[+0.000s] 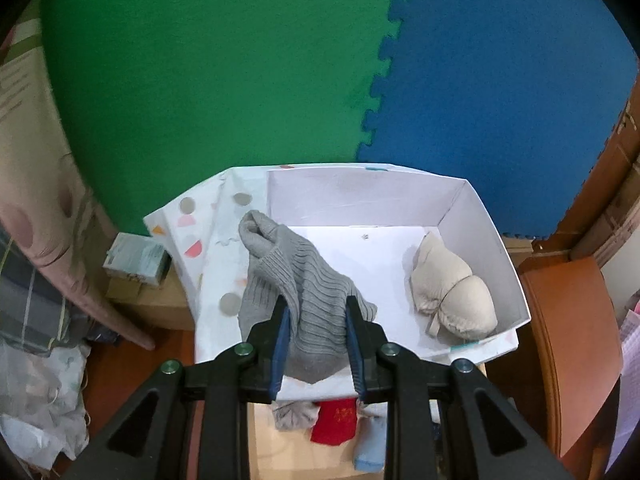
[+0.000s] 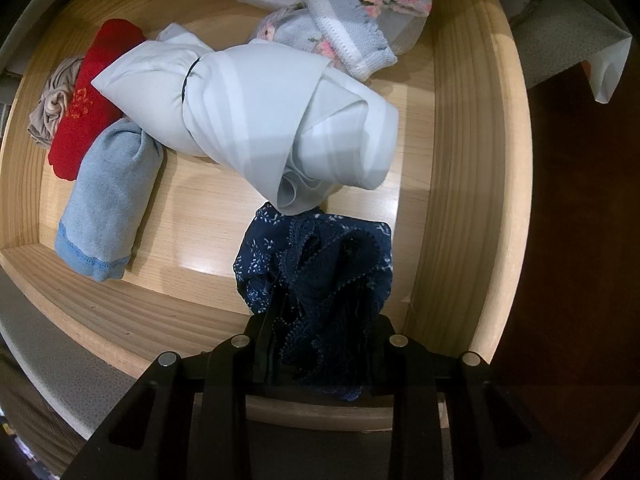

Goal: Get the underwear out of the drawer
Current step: 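Lower the grey knit cloth into the white box and open the left gripper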

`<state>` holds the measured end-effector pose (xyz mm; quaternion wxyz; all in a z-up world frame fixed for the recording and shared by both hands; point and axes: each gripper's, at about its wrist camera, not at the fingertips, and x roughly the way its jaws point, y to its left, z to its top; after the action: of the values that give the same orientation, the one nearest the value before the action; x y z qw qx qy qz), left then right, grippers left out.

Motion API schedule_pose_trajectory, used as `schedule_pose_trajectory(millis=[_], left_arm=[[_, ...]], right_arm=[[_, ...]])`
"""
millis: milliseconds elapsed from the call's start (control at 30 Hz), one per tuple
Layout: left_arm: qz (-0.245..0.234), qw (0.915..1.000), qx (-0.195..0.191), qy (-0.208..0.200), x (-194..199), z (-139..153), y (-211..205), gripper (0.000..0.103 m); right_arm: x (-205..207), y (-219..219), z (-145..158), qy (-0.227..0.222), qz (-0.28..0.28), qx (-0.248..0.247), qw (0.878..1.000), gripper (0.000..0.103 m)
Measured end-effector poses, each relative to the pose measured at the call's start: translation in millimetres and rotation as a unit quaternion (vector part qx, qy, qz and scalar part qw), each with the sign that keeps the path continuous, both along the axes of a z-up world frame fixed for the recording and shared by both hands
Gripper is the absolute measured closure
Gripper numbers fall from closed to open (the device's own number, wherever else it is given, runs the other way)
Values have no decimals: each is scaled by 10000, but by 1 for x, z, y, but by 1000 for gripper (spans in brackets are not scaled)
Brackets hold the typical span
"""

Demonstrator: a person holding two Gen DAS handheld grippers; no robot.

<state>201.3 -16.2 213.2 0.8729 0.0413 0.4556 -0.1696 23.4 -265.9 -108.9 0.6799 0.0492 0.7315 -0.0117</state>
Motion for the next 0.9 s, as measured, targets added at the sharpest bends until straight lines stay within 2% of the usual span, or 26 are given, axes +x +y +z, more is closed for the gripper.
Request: schedule_pose_trajectory(millis=[133,467,633,900], left_arm=[[-64,9998,7,192,14,-18,-15,77],[-84,9974,301,643,32,-58,-37,77],[-139,9969,528,564,30,-66,-40,72],[-201,9962,527,661,32,-68,-40,64]], right_arm=[[-1,1,0,2,1,-1,10000,75],[-1,1,0,-4,3,-1,10000,75],[3,-2,-2,3,-1,1,10000,75],[2,-2,-1,10,-14,1,10000,74]])
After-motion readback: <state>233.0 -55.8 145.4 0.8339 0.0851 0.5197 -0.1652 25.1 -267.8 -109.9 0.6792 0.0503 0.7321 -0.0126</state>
